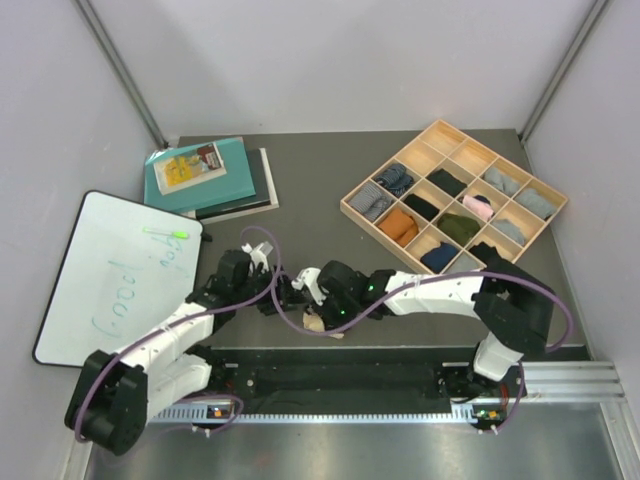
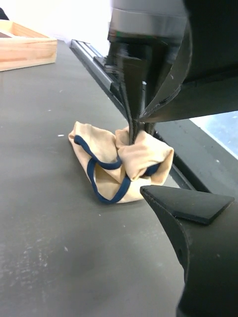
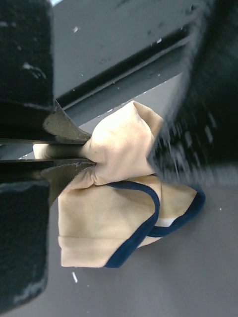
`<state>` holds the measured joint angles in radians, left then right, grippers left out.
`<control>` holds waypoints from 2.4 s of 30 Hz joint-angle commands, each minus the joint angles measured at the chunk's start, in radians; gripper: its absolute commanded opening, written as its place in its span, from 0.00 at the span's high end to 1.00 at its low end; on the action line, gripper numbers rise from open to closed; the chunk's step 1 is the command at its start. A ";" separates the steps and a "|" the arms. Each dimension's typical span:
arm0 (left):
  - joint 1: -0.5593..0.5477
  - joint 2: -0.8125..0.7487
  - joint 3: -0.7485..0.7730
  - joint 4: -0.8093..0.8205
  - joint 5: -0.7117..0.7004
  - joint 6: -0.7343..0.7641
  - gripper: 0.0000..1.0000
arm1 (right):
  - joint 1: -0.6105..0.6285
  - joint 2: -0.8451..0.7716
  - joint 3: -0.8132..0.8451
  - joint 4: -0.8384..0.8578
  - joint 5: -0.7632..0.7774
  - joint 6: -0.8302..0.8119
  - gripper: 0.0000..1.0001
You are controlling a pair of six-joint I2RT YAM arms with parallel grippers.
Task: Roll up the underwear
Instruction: Fold the underwear at the center of the board.
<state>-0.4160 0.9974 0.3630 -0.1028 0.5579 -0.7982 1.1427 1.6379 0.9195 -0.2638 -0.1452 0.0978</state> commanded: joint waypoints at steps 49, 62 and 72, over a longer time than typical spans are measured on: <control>-0.323 0.182 -0.141 0.612 -0.285 0.033 0.97 | -0.265 0.178 0.079 -0.005 -0.559 0.023 0.69; -0.325 0.296 -0.022 0.384 -0.334 0.031 1.00 | -0.296 -0.182 -0.117 0.049 -0.322 0.172 0.14; -0.323 0.371 0.050 0.305 -0.334 0.019 1.00 | -0.296 -0.279 -0.298 0.256 -0.175 0.342 0.11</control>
<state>-0.7361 1.3369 0.3855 0.2676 0.2714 -0.7849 0.8562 1.3540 0.6567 -0.1371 -0.3916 0.3729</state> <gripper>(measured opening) 0.065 0.887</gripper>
